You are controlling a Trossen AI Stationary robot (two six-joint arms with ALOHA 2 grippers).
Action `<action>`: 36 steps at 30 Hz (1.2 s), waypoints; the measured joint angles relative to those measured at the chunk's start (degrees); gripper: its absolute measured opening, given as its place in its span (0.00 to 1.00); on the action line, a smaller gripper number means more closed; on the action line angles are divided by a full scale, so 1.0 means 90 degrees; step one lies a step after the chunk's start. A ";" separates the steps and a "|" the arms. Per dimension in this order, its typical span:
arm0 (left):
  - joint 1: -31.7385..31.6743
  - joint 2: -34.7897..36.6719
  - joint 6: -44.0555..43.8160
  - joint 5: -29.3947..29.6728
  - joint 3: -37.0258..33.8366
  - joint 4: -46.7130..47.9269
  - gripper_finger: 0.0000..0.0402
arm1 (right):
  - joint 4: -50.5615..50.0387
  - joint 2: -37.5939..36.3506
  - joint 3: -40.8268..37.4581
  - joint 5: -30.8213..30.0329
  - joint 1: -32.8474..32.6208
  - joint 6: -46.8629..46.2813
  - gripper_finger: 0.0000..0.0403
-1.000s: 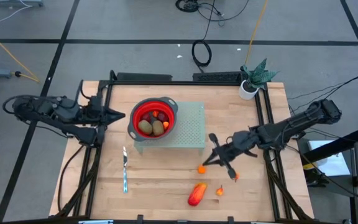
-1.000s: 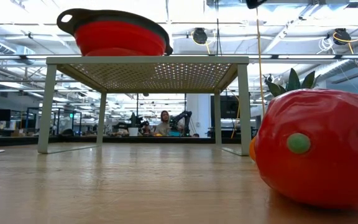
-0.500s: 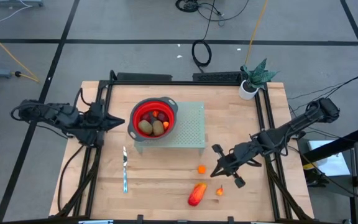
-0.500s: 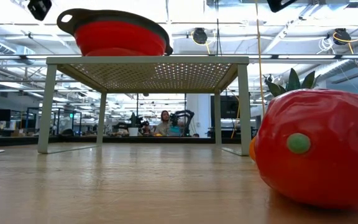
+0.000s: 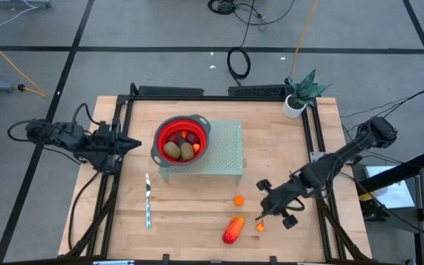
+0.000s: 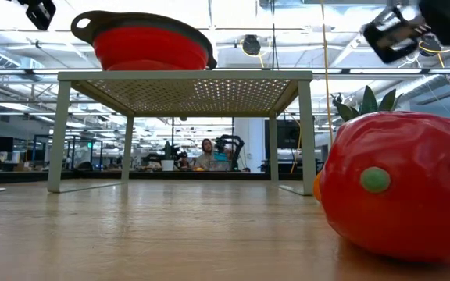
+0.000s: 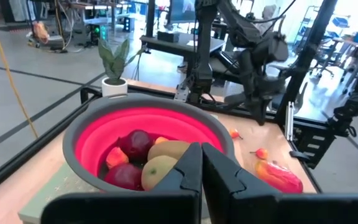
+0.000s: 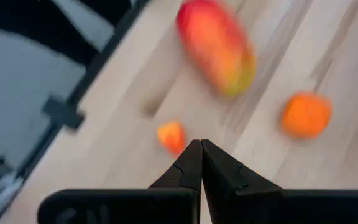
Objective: Pick & Place Fruit
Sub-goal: Put the right peach into the strainer bowl on the shelf
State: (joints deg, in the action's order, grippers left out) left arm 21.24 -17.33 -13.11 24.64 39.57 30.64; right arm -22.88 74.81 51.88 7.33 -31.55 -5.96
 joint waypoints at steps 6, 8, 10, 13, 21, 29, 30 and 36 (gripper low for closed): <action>0.0031 0.0031 0.0058 -0.0009 0.0000 0.0001 0.02 | -0.1014 0.0014 0.0000 0.0039 -0.0265 -0.0081 0.00; 0.0031 0.0031 0.0081 -0.0042 0.0000 0.0001 0.02 | -0.1345 0.0014 0.0000 0.0046 -0.0337 -0.0021 0.00; 0.0031 0.0031 0.0117 -0.0123 0.0000 0.0001 0.01 | -0.1694 0.0014 0.0000 0.0048 -0.0389 0.0145 0.00; 0.0031 0.0031 0.0123 -0.0200 0.0000 -0.0001 0.01 | -0.2147 0.0014 0.0000 0.0044 -0.0425 0.0533 0.00; 0.0031 0.0031 0.0280 -0.0237 0.0000 0.0001 0.00 | -0.2585 0.0014 0.0000 0.0033 -0.0425 0.1390 0.01; 0.0031 0.0031 0.0361 -0.0235 0.0000 0.0103 0.02 | -0.2584 0.0014 0.0000 0.0027 -0.0422 0.1478 0.13; 0.0031 0.0031 0.0401 -0.0235 0.0000 0.0096 0.01 | -0.2584 0.0014 0.0000 0.0027 -0.0422 0.1468 0.15; 0.0031 0.0031 0.0551 -0.0134 0.0000 0.0093 0.03 | -0.2579 0.0014 -0.0008 0.0027 -0.0422 0.1433 0.28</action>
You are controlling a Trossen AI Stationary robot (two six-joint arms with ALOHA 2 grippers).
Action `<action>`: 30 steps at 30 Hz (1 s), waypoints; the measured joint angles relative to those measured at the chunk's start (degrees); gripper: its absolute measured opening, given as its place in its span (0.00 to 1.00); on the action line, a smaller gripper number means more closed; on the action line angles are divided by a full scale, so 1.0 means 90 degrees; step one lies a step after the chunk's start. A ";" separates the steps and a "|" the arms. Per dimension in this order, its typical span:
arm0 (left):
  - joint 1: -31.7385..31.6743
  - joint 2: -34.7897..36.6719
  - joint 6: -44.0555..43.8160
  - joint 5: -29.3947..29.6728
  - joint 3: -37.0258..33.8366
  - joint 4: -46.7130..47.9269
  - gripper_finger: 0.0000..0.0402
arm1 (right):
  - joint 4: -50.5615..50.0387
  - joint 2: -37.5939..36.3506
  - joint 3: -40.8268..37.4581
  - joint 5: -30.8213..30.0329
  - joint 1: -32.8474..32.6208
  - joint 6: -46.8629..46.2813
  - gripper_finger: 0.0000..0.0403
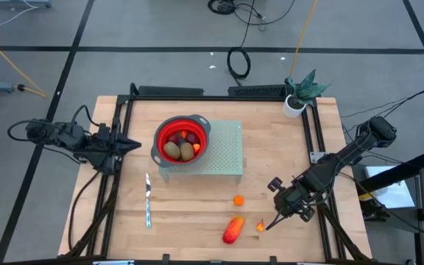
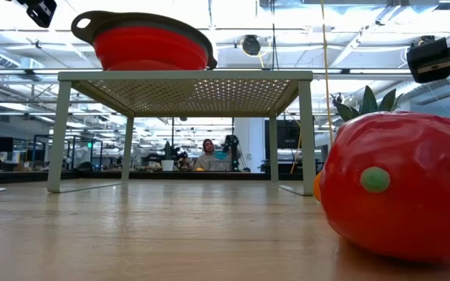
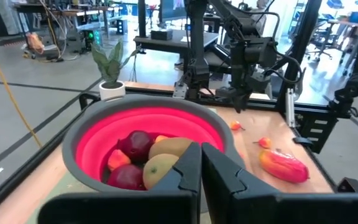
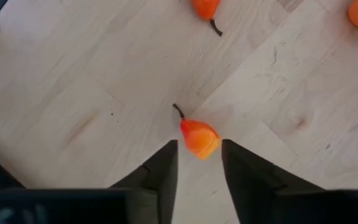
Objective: Pick & Place Fruit
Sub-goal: Put the right peach into the strainer bowl on the shelf
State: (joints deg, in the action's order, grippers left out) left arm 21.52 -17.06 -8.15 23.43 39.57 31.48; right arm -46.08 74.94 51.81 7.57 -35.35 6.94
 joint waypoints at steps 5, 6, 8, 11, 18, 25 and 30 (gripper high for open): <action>0.0000 0.0002 0.0030 0.0074 -0.0219 -0.0212 0.01 | 0.0556 -0.0002 -0.0356 -0.0003 0.0000 -0.0132 0.39; 0.0000 -0.0001 0.0034 0.0072 -0.0344 -0.0339 0.01 | 0.0701 -0.0002 -0.0462 -0.0020 0.0000 -0.0215 0.41; 0.0000 -0.0002 0.0001 0.0064 -0.0600 -0.0597 0.01 | 0.0886 -0.0002 -0.0653 -0.0234 0.0000 -0.0382 0.44; 0.0000 -0.0002 -0.0095 0.0064 -0.0944 -0.0972 0.02 | 0.0874 0.0000 -0.0778 -0.0556 0.0006 -0.0502 0.47; 0.0000 0.0000 -0.0189 0.0057 -0.1202 -0.1357 0.02 | 0.0963 0.0000 -0.0789 0.0048 0.0002 -0.0168 0.48; 0.0000 0.0000 -0.0227 0.0057 -0.1202 -0.1358 0.01 | 0.0961 0.0000 -0.0789 0.0130 0.0002 -0.0030 0.48; 0.0000 0.0000 -0.0229 0.0057 -0.1202 -0.1358 0.03 | 0.1130 -0.0002 -0.0864 0.0143 0.0002 0.0046 0.48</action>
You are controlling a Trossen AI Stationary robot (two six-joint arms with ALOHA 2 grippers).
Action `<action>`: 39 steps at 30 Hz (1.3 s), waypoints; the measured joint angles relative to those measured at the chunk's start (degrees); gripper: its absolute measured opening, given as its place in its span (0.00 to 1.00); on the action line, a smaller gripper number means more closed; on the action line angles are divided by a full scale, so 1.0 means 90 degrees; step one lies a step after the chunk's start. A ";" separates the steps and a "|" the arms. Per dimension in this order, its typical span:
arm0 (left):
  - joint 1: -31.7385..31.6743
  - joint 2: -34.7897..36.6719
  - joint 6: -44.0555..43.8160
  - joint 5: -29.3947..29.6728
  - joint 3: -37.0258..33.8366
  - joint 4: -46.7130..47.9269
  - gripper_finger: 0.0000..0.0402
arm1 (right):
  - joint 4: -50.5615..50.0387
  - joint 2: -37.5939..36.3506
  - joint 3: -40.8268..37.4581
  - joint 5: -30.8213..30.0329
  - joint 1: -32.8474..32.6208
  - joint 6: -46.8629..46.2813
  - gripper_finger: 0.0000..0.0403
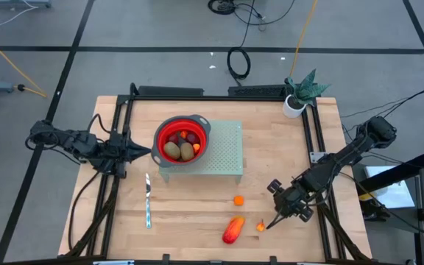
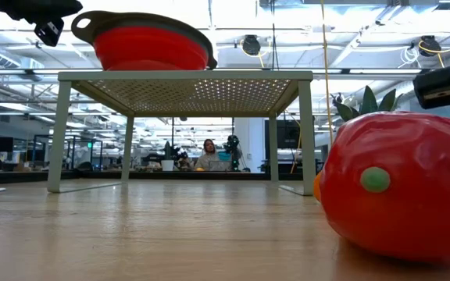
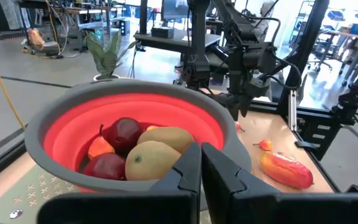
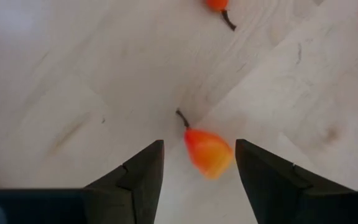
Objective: Pick & Place Fruit
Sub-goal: Put the right peach into the strainer bowl on the shelf
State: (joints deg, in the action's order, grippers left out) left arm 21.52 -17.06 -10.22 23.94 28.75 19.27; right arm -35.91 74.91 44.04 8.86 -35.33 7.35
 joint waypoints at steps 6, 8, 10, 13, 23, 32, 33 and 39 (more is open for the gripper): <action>0.0000 0.0000 -0.0046 -0.0002 0.0000 0.0000 0.00 | 0.0885 0.0000 -0.0467 -0.0258 -0.0002 -0.0063 0.48; 0.0000 0.0000 -0.0063 -0.0002 0.0000 -0.0001 0.02 | 0.0890 0.0000 -0.0528 -0.0501 -0.0002 -0.0069 0.48; 0.0000 0.0000 -0.0066 -0.0002 0.0000 -0.0037 0.03 | 0.0902 0.0000 -0.0569 -0.0492 0.0005 -0.0064 0.48; 0.0000 0.0000 -0.0061 -0.0005 0.0000 -0.0148 0.02 | 0.0926 0.0000 -0.0616 -0.0458 0.0000 -0.0055 0.48; 0.0000 0.0000 -0.0049 -0.0005 0.0000 -0.0180 0.02 | 0.0958 0.0000 -0.0627 -0.0292 -0.0002 -0.0046 0.47; 0.0000 0.0000 -0.0051 -0.0005 0.0000 -0.0177 0.03 | 0.1154 0.0000 -0.0851 -0.0288 -0.0002 0.0510 0.46; 0.0000 0.0000 -0.0051 -0.0005 0.0000 -0.0177 0.03 | 0.1210 0.0002 -0.0891 -0.0295 -0.0002 0.0609 0.46; 0.0000 0.0000 -0.0058 -0.0005 0.0000 -0.0177 0.01 | 0.1259 0.0002 -0.0960 -0.0308 -0.0002 0.0966 0.46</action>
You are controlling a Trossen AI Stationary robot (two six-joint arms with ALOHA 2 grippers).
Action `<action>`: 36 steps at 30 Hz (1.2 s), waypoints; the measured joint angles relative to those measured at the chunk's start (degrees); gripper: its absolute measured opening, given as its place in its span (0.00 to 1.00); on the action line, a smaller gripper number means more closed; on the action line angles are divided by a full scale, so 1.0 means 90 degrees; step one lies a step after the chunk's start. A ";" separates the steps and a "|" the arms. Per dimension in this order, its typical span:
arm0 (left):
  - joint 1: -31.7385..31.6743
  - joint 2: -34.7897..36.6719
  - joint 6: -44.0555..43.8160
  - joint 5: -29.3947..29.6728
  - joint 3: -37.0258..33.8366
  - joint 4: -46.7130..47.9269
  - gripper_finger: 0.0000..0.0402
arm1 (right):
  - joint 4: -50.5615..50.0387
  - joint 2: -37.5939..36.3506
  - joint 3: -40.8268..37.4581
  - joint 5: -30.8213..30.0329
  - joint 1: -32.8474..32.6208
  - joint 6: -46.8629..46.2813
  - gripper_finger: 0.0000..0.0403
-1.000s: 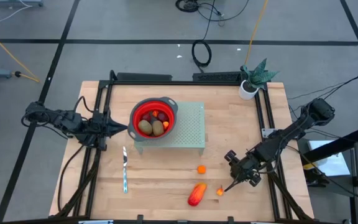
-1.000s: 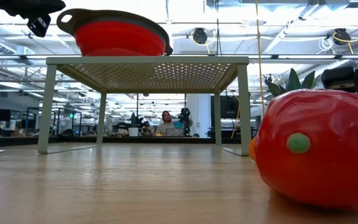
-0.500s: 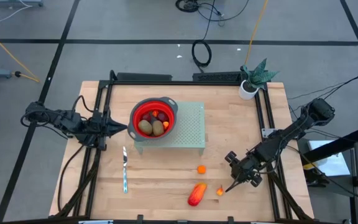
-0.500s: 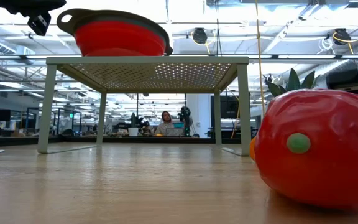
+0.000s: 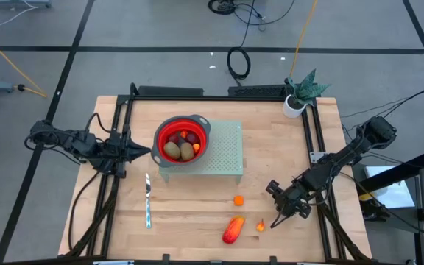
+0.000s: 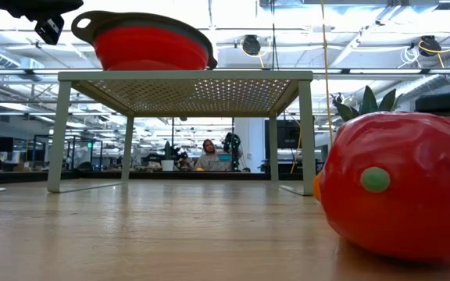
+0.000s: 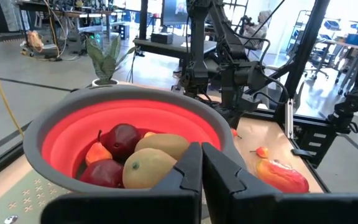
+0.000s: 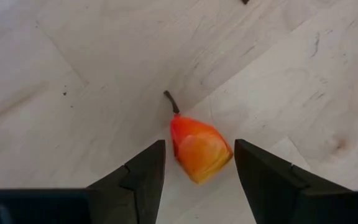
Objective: Pick & Place Fruit
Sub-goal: Put the right peach into the strainer bowl on the shelf
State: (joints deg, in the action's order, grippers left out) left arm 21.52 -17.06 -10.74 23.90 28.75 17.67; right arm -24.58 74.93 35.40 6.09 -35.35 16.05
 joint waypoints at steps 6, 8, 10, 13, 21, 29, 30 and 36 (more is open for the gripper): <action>0.0000 0.0000 0.0002 0.0002 0.0000 0.0001 0.02 | 0.0026 0.0000 -0.0010 0.0002 0.0000 0.0037 0.43; 0.0000 0.0000 0.0005 0.0002 0.0000 0.0001 0.01 | 0.0134 0.0000 -0.0077 0.0004 0.0000 0.0073 0.41; 0.0000 0.0000 0.0015 0.0002 0.0000 0.0000 0.00 | 0.0319 0.0000 -0.0195 0.0004 0.0000 0.0080 0.39; 0.0000 0.0000 0.0010 0.0002 0.0000 0.0000 0.02 | 0.0500 0.0000 -0.0257 0.0001 0.0000 0.0082 0.36; 0.0000 -0.0002 0.0007 0.0002 0.0000 -0.0138 0.01 | 0.0493 0.0000 -0.0257 0.0000 0.0000 0.0081 0.32; -0.0002 -0.0002 -0.0005 0.0002 0.0000 -0.0175 0.03 | 0.0622 0.0000 -0.0257 -0.0003 0.0000 -0.0554 0.32; 0.0000 -0.0002 -0.0005 0.0002 0.0000 -0.0175 0.03 | 0.0651 0.0000 -0.0240 -0.0003 0.0000 -0.0621 0.32; 0.0000 -0.0002 -0.0002 0.0002 0.0000 -0.0180 0.01 | 0.0657 -0.0001 0.0174 -0.0027 0.0000 -0.0874 0.32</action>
State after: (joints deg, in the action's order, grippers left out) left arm 21.52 -17.08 -10.76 23.92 28.75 16.05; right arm -18.66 74.93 36.96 5.85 -35.35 8.19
